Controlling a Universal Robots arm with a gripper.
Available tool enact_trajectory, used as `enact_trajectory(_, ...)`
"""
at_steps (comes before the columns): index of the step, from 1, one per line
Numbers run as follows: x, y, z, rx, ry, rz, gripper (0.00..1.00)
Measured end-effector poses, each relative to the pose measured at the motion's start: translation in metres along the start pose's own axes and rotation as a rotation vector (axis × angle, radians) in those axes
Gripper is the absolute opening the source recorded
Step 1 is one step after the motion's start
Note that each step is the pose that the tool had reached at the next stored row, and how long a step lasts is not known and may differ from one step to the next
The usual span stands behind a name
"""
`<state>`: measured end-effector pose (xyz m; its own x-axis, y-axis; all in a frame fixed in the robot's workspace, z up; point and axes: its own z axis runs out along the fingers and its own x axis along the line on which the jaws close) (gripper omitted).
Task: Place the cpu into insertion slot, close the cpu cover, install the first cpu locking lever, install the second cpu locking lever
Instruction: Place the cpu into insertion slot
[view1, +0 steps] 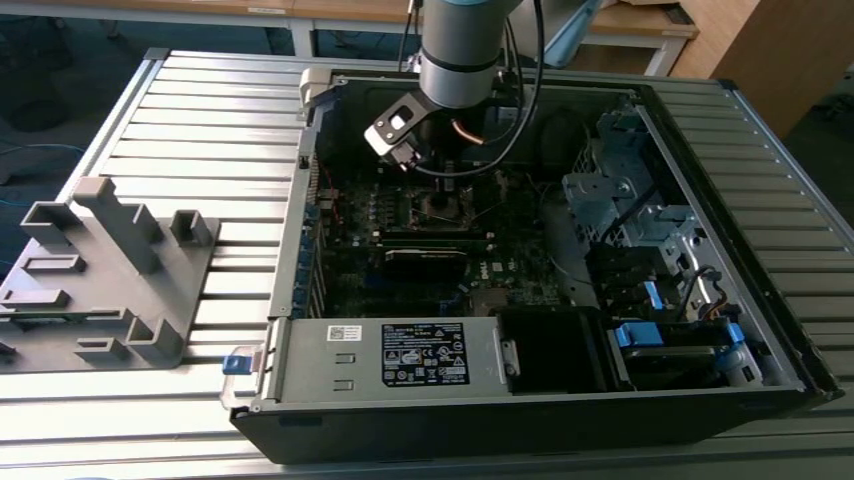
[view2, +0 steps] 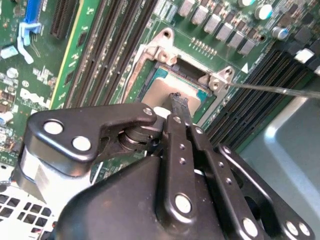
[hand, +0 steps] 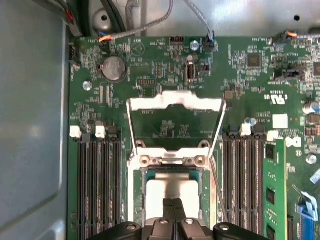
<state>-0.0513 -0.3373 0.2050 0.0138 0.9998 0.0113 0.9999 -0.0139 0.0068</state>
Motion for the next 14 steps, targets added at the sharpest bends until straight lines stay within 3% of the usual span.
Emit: enact_trajectory(14,-0.0003,0.0000,0.0066,0.0008,-0.0014,0.000,0.11)
